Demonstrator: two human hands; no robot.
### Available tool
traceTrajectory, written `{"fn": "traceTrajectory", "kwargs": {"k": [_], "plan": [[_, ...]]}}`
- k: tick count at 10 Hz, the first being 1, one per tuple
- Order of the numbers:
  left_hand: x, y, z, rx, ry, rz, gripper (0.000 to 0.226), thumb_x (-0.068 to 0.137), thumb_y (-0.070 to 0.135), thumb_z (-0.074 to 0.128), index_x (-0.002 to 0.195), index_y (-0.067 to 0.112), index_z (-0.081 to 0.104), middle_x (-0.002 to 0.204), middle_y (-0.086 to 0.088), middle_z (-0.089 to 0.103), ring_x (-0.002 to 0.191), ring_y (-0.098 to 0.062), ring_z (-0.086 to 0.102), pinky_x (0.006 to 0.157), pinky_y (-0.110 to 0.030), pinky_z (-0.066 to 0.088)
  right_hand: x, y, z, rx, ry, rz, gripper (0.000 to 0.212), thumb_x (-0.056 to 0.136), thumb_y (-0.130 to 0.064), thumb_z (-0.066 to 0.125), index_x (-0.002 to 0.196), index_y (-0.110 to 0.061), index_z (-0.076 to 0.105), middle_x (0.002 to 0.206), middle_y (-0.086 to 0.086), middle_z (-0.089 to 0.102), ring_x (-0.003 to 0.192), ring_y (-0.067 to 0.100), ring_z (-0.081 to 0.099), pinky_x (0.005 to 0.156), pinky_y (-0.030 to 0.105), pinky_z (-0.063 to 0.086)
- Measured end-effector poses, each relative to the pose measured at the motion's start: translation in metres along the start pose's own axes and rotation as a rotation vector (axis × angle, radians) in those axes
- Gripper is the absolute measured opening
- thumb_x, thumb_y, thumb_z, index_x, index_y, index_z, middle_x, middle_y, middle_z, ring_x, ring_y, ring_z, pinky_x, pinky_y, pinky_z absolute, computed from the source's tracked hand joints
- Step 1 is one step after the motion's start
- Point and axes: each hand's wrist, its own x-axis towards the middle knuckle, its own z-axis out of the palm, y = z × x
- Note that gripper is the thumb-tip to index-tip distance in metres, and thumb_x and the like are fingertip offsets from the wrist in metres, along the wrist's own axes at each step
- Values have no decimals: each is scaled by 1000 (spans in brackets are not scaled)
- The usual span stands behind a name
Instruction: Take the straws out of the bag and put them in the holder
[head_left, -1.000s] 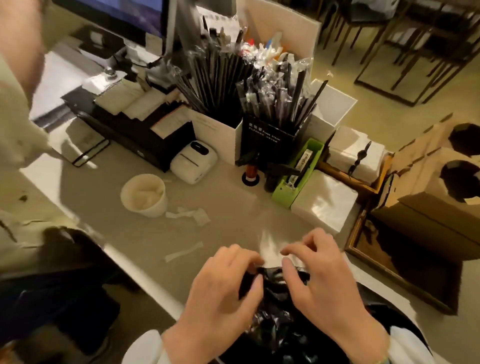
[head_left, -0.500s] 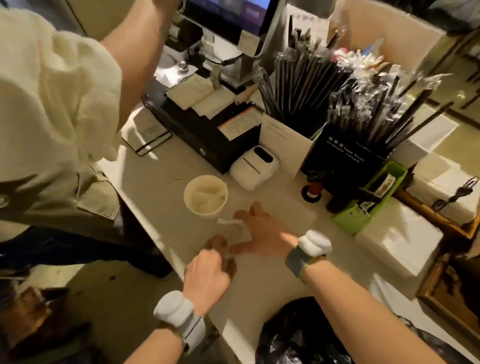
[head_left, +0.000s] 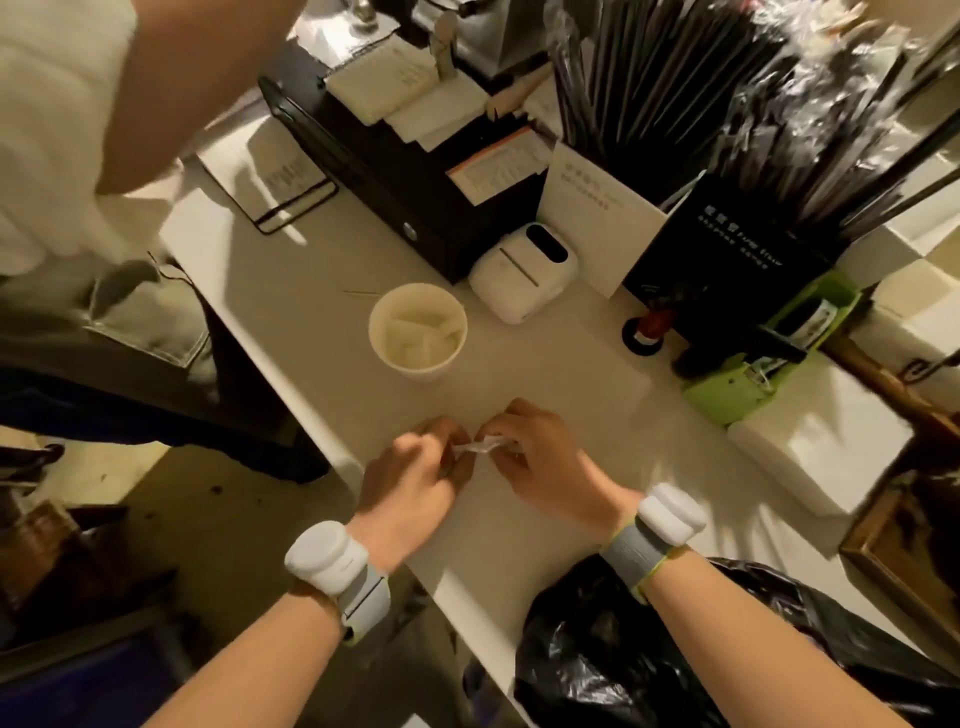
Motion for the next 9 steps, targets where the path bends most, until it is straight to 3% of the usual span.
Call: {"fn": "traceTrajectory", "kwargs": {"k": [1, 2, 3, 4, 5, 6, 7, 8, 9], "plan": [[3, 15, -29, -116, 107, 53, 13, 84, 37, 56, 90, 26, 56, 78, 5, 65, 76, -14, 63, 68, -37, 51, 7, -23, -26, 57, 96, -86, 21, 82, 4, 62, 95, -7, 73, 88, 12, 64, 68, 17, 56, 63, 23, 39], [20, 29, -69, -49, 259, 153, 8, 85, 36, 59, 86, 29, 57, 67, 9, 58, 63, -9, 57, 58, -37, 51, 25, -49, -52, 136, 212, -183, 20, 82, 6, 65, 96, -5, 72, 85, 9, 67, 65, 7, 51, 62, 14, 39], [45, 29, -98, 8, 295, 158, 15, 84, 31, 63, 94, 20, 63, 75, 2, 63, 73, -26, 62, 65, -46, 54, 51, -65, -62, 111, 280, -234, 22, 81, 6, 67, 100, -4, 68, 92, 11, 67, 75, 14, 57, 65, 9, 42], [65, 16, -106, 83, 129, 102, 18, 91, 32, 63, 106, 20, 63, 83, -1, 65, 84, -32, 64, 74, -41, 54, 67, -64, -56, 38, 267, -161, 17, 84, -3, 65, 99, -10, 63, 96, 9, 66, 86, 25, 60, 70, 34, 52], [76, 6, -105, 191, -18, 74, 21, 92, 34, 61, 108, 21, 59, 85, 2, 57, 91, -29, 60, 75, -31, 43, 74, -57, -46, -140, 267, -134, 12, 85, -8, 62, 96, -10, 67, 96, 11, 66, 90, 32, 57, 69, 43, 50], [82, 9, -107, 237, -25, 126, 27, 86, 29, 67, 107, 15, 58, 70, 10, 49, 81, -29, 62, 70, -31, 43, 76, -53, -39, -315, 241, -143, 20, 90, -15, 59, 107, -14, 70, 99, 10, 60, 92, 30, 48, 71, 45, 48], [84, 20, -111, 277, -62, 114, 34, 81, 38, 61, 109, 19, 55, 71, 8, 48, 83, -32, 63, 73, -40, 53, 76, -55, -39, -404, 190, -131, 23, 90, -25, 61, 110, -15, 66, 103, 8, 51, 96, 29, 44, 70, 42, 47], [82, 32, -119, 304, -97, 81, 45, 73, 43, 50, 113, 24, 51, 84, 3, 49, 89, -31, 58, 80, -42, 52, 76, -58, -44, -408, 139, -145, 31, 87, -32, 64, 112, -14, 63, 115, 9, 49, 104, 29, 44, 71, 41, 49], [75, 34, -121, 274, -15, 67, 34, 80, 30, 57, 110, 17, 55, 82, -3, 59, 83, -34, 61, 75, -44, 54, 64, -57, -47, -283, 104, -126, 48, 87, -36, 63, 131, -19, 53, 135, 8, 38, 118, 27, 40, 85, 39, 51]]}}
